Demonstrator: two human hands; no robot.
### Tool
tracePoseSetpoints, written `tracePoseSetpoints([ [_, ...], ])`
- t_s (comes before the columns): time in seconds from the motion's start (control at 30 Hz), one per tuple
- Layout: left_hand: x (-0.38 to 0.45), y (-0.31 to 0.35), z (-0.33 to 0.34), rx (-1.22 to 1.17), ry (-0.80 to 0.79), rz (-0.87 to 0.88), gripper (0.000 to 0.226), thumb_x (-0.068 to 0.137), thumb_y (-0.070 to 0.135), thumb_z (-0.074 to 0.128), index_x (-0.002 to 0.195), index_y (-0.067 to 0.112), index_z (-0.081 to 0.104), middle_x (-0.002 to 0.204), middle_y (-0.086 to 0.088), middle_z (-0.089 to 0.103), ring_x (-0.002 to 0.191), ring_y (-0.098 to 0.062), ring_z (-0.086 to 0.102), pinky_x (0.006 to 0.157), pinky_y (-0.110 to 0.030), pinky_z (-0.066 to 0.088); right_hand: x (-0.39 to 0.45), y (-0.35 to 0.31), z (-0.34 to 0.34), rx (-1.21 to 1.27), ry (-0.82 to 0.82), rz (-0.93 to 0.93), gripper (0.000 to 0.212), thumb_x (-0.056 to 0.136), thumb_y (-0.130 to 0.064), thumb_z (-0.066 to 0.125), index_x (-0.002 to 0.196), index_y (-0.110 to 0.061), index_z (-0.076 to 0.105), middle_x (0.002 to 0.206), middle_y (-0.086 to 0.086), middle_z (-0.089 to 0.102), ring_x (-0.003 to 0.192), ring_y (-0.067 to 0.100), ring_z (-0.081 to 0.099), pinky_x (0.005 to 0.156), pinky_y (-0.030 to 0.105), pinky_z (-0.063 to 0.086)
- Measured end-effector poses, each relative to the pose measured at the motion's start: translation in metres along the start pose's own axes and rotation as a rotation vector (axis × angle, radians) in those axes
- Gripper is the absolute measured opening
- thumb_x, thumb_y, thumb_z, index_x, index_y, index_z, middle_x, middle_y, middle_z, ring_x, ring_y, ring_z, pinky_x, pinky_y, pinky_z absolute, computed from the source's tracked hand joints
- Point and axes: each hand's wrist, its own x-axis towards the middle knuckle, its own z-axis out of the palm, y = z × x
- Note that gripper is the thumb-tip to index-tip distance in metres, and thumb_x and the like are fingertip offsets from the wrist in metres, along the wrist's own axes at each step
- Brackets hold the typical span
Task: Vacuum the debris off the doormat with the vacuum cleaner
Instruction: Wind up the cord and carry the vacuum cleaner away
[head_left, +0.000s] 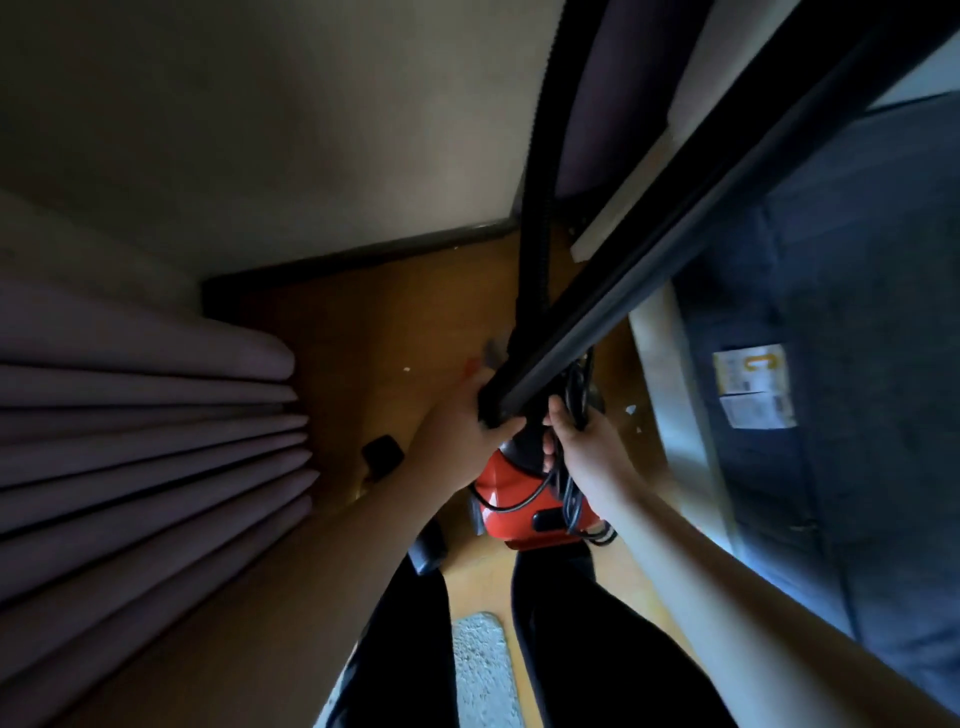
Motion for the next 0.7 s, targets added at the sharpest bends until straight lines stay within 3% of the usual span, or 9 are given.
tracePoseSetpoints([
  [0.07, -0.019, 0.031, -0.005, -0.009, 0.002, -0.009, 0.026, 0.084, 0.024, 0.077, 0.104, 0.012, 0.066, 0.078, 0.015, 0.051, 0.073, -0.006, 0.051, 0.060, -0.002, 0.034, -0.029, -0.024, -0.014, -0.049, -0.030, -0.043, 0.035, 0.099, -0.037, 0.050, 0.076, -0.012, 0.058, 0.053, 0.002, 0.054, 0.044, 0.019, 0.048, 0.050, 0.031, 0.041],
  [0.2, -0.053, 0.086, -0.021, -0.024, 0.034, 0.029, 0.027, 0.084, 0.025, 0.077, 0.103, 0.009, 0.065, 0.089, -0.002, 0.060, 0.074, -0.010, 0.051, 0.059, -0.002, 0.033, -0.084, -0.065, -0.047, -0.115, -0.074, -0.113, 0.032, 0.101, -0.030, 0.049, 0.077, -0.009, 0.055, 0.054, 0.004, 0.051, 0.038, 0.013, 0.046, 0.044, 0.023, 0.039],
  [0.3, -0.081, 0.123, -0.037, -0.025, -0.001, 0.040, 0.033, 0.089, 0.026, 0.072, 0.115, 0.010, 0.060, 0.098, -0.002, 0.059, 0.081, -0.011, 0.053, 0.060, -0.008, 0.034, -0.122, -0.088, -0.070, -0.161, -0.090, -0.184, 0.030, 0.101, -0.025, 0.049, 0.079, -0.005, 0.053, 0.054, 0.007, 0.049, 0.033, 0.008, 0.043, 0.040, 0.020, 0.037],
  [0.43, -0.112, 0.171, -0.062, 0.025, -0.024, 0.120, 0.043, 0.094, 0.027, 0.066, 0.129, 0.009, 0.049, 0.105, -0.008, 0.059, 0.091, -0.021, 0.058, 0.073, -0.025, 0.038, -0.165, -0.125, -0.098, -0.303, -0.082, -0.320, 0.032, 0.100, -0.031, 0.052, 0.077, -0.010, 0.057, 0.047, -0.001, 0.053, 0.036, 0.014, 0.047, 0.042, 0.025, 0.038],
  [0.57, -0.135, 0.215, -0.085, 0.010, 0.009, 0.154, 0.049, 0.095, 0.029, 0.063, 0.135, 0.007, 0.048, 0.114, -0.005, 0.061, 0.104, -0.018, 0.059, 0.082, -0.020, 0.038, -0.205, -0.164, -0.120, -0.337, -0.078, -0.440, 0.035, 0.100, -0.035, 0.051, 0.079, -0.008, 0.059, 0.046, -0.002, 0.053, 0.035, 0.014, 0.047, 0.043, 0.025, 0.041],
  [0.7, -0.154, 0.255, -0.102, 0.010, 0.071, 0.215, 0.056, 0.091, 0.038, 0.064, 0.138, 0.013, 0.047, 0.126, -0.008, 0.063, 0.115, -0.023, 0.059, 0.096, -0.033, 0.047, -0.234, -0.193, -0.137, -0.364, -0.061, -0.522, 0.042, 0.099, -0.039, 0.051, 0.080, -0.002, 0.059, 0.048, -0.001, 0.054, 0.034, 0.012, 0.048, 0.045, 0.026, 0.041],
])
